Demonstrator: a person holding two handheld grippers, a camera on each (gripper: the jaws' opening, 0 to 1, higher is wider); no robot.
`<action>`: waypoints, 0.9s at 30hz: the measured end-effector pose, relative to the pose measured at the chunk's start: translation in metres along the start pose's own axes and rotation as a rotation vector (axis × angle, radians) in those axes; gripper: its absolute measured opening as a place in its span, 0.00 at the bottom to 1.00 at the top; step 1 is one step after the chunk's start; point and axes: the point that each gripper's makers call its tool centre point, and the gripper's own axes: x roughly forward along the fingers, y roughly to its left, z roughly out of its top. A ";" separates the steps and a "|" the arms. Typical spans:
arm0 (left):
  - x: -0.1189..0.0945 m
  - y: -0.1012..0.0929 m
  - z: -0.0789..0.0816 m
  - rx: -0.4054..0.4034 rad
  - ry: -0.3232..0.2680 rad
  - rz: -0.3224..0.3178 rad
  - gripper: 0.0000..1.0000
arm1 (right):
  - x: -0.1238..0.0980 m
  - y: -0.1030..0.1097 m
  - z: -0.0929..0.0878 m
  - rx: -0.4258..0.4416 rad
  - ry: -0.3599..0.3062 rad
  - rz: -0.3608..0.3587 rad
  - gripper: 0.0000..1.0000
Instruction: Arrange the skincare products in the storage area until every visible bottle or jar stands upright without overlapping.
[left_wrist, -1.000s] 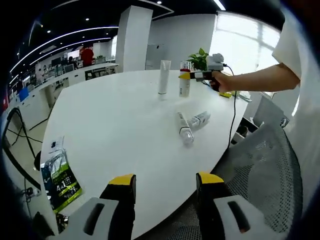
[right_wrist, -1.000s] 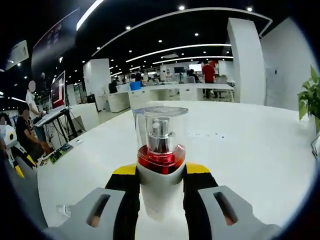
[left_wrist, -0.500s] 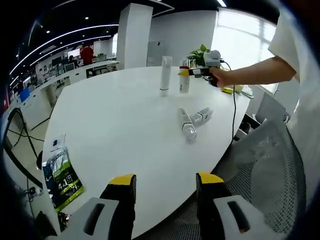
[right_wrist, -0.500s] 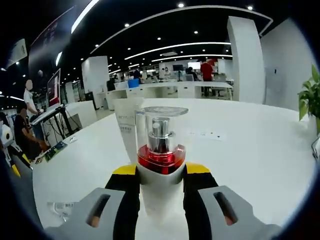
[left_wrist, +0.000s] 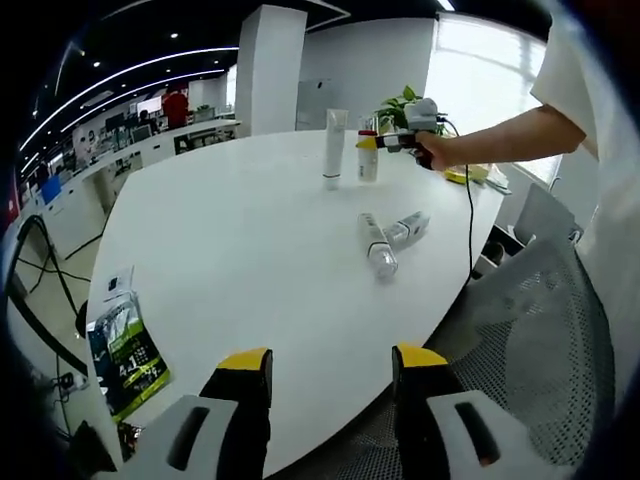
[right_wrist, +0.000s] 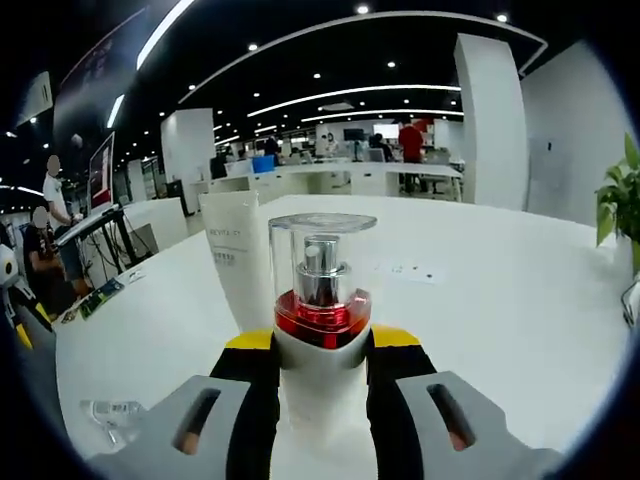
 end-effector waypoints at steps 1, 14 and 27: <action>0.000 0.000 0.000 0.000 0.001 0.000 0.50 | 0.001 -0.001 0.000 -0.003 -0.001 -0.002 0.30; 0.001 -0.001 -0.001 0.013 0.002 -0.005 0.50 | 0.004 -0.006 -0.001 -0.014 -0.016 -0.012 0.30; 0.001 -0.001 0.000 0.020 -0.005 -0.004 0.50 | 0.009 -0.002 -0.003 -0.030 -0.011 0.003 0.30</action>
